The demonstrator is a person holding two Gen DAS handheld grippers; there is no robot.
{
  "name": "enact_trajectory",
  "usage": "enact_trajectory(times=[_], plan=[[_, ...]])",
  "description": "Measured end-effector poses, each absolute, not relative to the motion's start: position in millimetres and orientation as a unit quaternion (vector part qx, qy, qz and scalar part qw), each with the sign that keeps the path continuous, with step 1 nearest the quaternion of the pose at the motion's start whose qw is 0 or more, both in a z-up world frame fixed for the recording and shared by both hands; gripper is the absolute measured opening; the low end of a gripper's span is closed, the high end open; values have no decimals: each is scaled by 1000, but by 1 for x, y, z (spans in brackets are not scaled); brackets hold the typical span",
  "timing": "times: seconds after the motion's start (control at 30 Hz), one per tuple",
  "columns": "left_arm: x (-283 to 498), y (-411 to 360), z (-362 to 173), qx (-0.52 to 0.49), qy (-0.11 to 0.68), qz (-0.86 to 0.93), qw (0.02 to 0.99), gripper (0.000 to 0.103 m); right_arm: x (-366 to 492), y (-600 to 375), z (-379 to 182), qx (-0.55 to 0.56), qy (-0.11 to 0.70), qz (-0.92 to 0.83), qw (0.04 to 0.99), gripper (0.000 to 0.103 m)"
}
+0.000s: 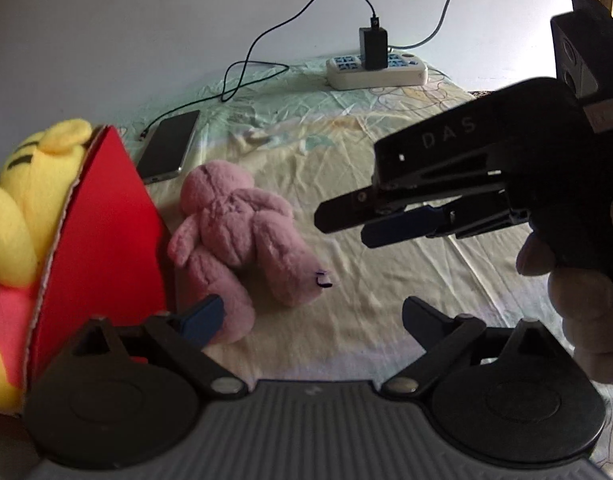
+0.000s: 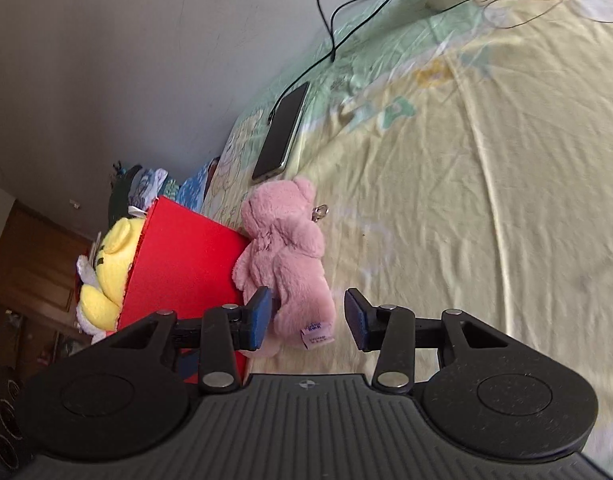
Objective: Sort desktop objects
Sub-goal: 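Move the open right gripper to the pink teddy bear on the bed, then close the right gripper on the pink teddy bear's leg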
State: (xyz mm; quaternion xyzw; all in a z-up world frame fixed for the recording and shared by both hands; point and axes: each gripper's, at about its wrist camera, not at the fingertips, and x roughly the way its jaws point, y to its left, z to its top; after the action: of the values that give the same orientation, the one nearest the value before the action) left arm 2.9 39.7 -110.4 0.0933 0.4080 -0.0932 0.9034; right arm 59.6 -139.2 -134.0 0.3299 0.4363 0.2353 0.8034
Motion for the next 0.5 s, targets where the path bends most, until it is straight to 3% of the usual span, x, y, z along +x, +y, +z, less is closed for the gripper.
enact_trajectory(times=[0.33,0.5], plan=[[24,42,-127,82,432,-60,896,93,93,-113,-151,294,469,288,782,45],[28,38,-129,101,431,-48,895,92,101,-114,-162,311,482,297,764,36]])
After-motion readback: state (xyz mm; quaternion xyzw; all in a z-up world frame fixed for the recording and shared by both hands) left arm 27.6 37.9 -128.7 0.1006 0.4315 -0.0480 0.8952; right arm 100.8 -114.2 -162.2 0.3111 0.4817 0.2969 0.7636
